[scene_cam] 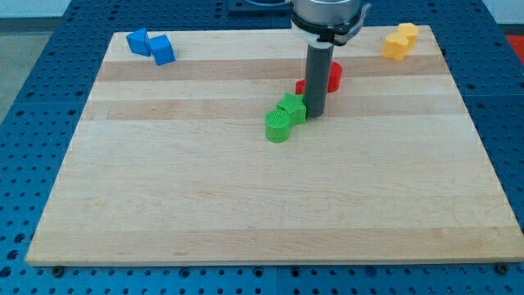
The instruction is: Push red circle left a bit
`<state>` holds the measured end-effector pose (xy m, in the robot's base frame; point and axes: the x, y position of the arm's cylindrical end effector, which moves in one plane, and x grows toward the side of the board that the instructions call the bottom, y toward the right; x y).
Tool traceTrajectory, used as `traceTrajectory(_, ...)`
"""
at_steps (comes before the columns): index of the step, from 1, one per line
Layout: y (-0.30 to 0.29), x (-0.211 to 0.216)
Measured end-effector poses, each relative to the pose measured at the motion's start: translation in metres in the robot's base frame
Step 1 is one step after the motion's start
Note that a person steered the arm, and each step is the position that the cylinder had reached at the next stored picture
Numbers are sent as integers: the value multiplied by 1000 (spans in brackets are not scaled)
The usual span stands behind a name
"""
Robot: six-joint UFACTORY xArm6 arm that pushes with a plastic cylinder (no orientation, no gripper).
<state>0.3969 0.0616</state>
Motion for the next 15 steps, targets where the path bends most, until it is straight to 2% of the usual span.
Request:
traceTrajectory(2,48,0)
traceTrajectory(3,57,-14)
traceTrajectory(5,57,-50)
traceTrajectory(7,53,-52)
traceTrajectory(10,86,-71)
traceTrajectory(15,56,-71)
